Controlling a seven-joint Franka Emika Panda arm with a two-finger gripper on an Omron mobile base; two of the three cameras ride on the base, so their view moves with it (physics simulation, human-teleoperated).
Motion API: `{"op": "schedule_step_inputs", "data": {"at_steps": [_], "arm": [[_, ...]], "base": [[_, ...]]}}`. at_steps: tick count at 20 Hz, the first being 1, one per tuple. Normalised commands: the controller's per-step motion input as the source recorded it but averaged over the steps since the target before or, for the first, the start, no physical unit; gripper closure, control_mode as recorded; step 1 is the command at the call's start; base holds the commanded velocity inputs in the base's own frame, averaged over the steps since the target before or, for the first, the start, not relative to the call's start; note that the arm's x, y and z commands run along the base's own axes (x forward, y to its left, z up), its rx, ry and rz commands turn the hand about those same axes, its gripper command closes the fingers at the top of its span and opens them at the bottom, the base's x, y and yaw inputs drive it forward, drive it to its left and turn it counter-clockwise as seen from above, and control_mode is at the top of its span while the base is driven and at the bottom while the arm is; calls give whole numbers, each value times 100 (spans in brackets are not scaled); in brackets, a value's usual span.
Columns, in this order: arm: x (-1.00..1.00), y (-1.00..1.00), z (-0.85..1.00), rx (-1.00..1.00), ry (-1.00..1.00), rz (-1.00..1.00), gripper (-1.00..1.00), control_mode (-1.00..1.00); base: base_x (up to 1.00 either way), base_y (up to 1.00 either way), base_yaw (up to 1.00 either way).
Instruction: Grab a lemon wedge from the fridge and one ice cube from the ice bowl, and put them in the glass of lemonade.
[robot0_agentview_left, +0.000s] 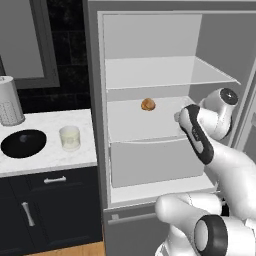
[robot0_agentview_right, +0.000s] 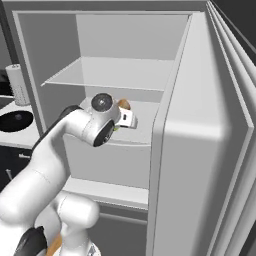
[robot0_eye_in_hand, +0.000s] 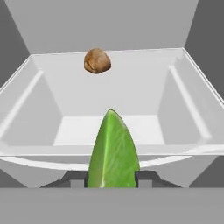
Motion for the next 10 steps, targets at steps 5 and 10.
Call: {"op": "schedule_step_inputs", "data": {"at_steps": [5, 10], "arm": [[-95, 15, 55, -1, 13, 2, 100, -100], [-100, 22, 2, 0, -2, 5, 100, -100]], "base": [[0, 0, 0], [0, 0, 0]]}}
